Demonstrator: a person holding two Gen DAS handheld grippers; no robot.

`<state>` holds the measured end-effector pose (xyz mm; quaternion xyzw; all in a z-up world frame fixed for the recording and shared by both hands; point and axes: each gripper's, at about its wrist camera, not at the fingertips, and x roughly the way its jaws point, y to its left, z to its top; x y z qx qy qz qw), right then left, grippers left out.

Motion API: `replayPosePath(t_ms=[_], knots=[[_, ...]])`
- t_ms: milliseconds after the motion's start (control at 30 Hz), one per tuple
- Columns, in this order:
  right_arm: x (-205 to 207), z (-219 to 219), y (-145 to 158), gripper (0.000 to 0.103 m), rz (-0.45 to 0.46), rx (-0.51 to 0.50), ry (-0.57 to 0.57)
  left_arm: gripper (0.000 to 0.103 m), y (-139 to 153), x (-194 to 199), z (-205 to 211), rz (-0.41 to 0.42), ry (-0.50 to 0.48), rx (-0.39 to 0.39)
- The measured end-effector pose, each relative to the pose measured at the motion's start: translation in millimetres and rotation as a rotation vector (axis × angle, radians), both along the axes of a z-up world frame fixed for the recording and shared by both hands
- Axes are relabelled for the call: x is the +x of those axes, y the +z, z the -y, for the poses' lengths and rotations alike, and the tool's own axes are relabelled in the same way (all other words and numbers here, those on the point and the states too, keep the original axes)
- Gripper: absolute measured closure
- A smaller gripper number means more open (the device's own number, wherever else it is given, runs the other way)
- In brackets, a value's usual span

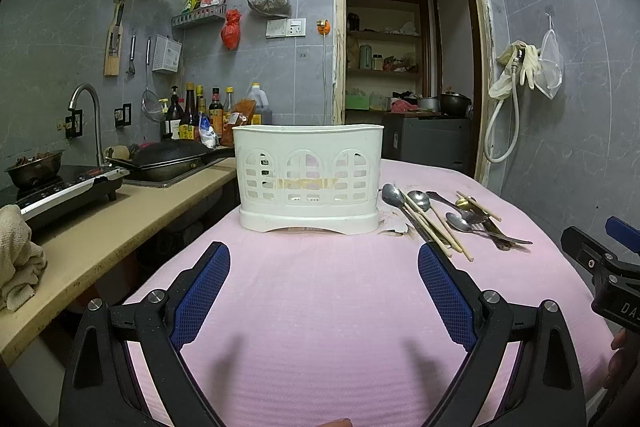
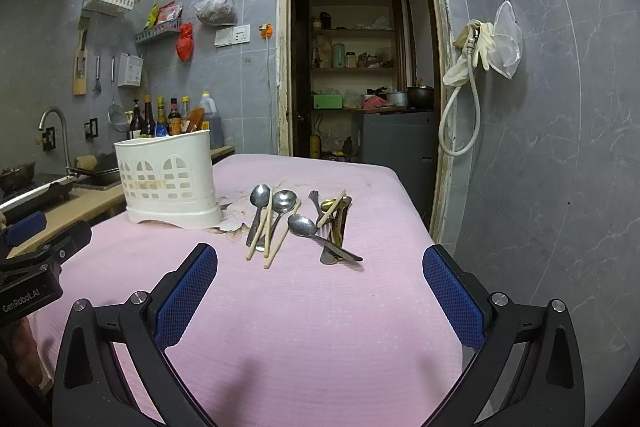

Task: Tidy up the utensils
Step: 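Grasp the white caddy with the left tool while the right tool approaches the utensils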

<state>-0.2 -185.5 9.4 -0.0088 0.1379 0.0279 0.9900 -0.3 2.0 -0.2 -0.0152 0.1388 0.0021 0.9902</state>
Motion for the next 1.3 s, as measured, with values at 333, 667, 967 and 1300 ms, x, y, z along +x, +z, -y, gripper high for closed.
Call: replayPosePath(t_ms=[333,667,967,1300], knots=[[-2,1,0,0.0,0.008,-0.003,-0.009,0.011,0,0,2,-0.004,-0.006,0.006],[21,30,27,0.0,0.039,-0.032,0.014,0.011,24,38,12,-0.028,-0.098,0.022],[91,71,43,0.0,-0.108,-0.03,0.076,0.011,39,105,34,-0.182,-0.259,-0.016],[172,90,34,0.01,-0.306,0.033,0.171,0.036,39,170,60,-0.349,-0.337,-0.031]])
